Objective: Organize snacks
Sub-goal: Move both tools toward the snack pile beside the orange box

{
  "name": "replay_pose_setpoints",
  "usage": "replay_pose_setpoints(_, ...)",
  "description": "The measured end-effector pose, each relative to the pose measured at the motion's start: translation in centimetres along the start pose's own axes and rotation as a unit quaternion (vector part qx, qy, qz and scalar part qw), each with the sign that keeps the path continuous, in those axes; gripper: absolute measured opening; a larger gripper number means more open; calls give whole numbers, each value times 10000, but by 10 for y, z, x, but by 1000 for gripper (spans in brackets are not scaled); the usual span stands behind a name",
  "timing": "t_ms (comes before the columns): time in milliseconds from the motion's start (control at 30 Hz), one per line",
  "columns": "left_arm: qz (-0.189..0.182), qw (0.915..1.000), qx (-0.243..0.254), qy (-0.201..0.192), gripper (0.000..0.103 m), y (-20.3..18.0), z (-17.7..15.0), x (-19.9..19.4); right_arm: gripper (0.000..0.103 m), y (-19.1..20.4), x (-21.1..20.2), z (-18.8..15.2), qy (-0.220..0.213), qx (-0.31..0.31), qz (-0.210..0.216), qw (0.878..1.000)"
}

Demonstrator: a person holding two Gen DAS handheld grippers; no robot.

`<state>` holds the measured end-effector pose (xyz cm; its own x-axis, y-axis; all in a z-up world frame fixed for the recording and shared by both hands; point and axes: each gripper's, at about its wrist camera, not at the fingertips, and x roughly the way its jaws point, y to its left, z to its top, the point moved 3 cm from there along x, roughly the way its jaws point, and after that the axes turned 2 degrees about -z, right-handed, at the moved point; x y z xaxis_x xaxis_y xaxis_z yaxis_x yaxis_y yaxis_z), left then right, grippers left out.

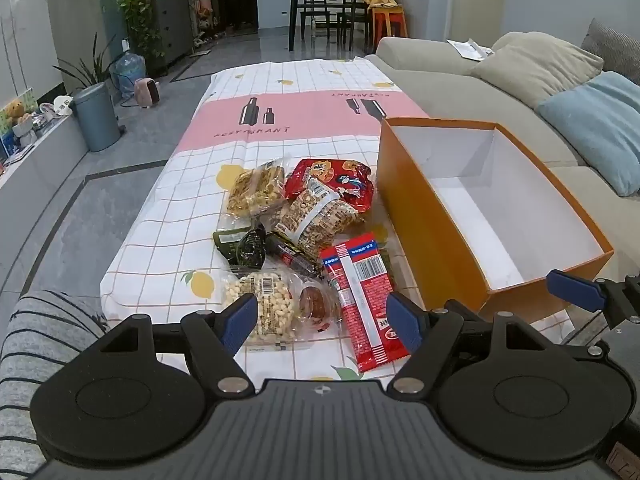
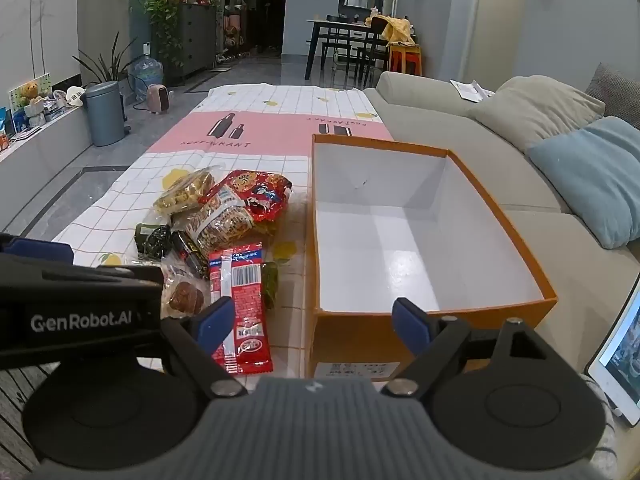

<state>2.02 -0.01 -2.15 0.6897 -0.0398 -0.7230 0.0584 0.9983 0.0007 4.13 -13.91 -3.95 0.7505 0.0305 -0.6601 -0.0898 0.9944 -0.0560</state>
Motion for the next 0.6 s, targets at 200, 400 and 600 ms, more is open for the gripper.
replay_pose_setpoints(200,3,10000,-19,59,86,-1,0,0,83,2,-4,1,-29,9,-2,10000)
replay_pose_setpoints(400,-23,9999,-37,93,86,-6,-2,4,83,-1,-6,-4,12,31,5,10000)
replay_pose_setpoints(600,-84,9998,-74,151,86,-1,-2,5,83,1,0,-1,98,24,3,9999)
